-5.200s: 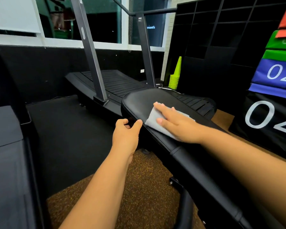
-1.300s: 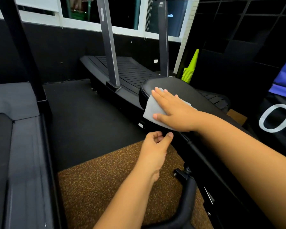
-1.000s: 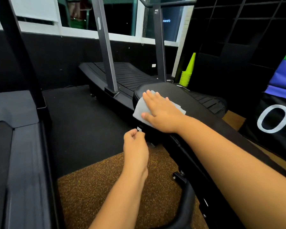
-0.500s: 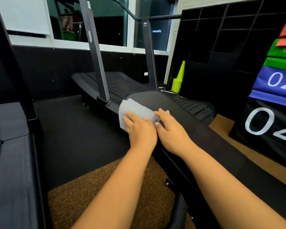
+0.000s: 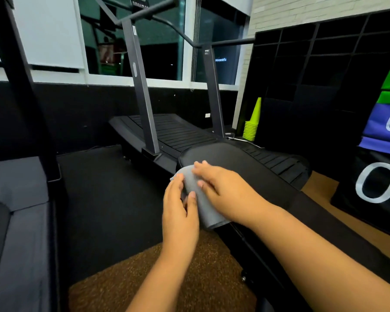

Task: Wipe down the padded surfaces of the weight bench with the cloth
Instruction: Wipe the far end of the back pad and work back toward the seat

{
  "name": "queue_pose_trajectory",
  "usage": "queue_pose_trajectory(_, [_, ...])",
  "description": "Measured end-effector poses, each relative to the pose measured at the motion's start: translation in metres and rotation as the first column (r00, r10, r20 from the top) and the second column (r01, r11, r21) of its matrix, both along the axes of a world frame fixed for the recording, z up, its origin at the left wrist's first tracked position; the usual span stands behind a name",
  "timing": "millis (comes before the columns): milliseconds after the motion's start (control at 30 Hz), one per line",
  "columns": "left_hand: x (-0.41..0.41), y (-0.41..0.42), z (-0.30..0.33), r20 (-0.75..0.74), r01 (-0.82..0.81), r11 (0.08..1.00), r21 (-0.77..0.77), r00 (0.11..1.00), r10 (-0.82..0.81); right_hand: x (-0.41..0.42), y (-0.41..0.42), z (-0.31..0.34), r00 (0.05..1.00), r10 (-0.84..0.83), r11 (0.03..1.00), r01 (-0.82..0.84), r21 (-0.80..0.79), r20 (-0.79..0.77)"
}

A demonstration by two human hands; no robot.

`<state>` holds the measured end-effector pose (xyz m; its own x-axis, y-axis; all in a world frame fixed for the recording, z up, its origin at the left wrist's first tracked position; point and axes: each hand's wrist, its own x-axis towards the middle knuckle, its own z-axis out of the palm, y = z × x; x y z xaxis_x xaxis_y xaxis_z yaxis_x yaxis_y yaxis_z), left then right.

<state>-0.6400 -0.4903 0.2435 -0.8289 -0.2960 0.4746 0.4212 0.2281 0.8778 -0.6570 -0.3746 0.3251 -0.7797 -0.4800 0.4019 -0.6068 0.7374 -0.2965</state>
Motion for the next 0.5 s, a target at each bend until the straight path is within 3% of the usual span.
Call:
queue_pose_trajectory(100, [-0.005, -0.001, -0.005, -0.019, -0.036, 0.999, -0.026, 0.999, 0.036, 0.003, -0.004, -0.015, 0.998, -0.013, 0.983, 0.024, 0.179, -0.058])
queue_pose_trajectory(133, [-0.008, -0.001, -0.006, -0.021, -0.033, 0.997, -0.077, 0.999, 0.032, -0.004, -0.001, -0.022, 0.985, -0.023, 0.972, 0.062, 0.226, -0.173])
queue_pose_trajectory(300, [-0.032, -0.004, 0.017, -0.057, 0.055, 0.973, -0.223, 0.996, -0.070, -0.027, 0.006, -0.008, 0.997, -0.079, 0.980, 0.074, 0.185, 0.021])
queue_pose_trajectory(400, [-0.053, -0.016, 0.032, -0.094, 0.030, 0.921, -0.389, 0.993, -0.072, -0.033, 0.002, 0.003, 0.987, -0.116, 0.989, 0.104, 0.105, 0.109])
queue_pose_trajectory(500, [-0.047, -0.027, 0.028, -0.161, -0.045, 0.910, -0.413, 0.987, -0.024, -0.033, 0.008, 0.000, 0.985, -0.140, 0.978, 0.121, 0.171, 0.102])
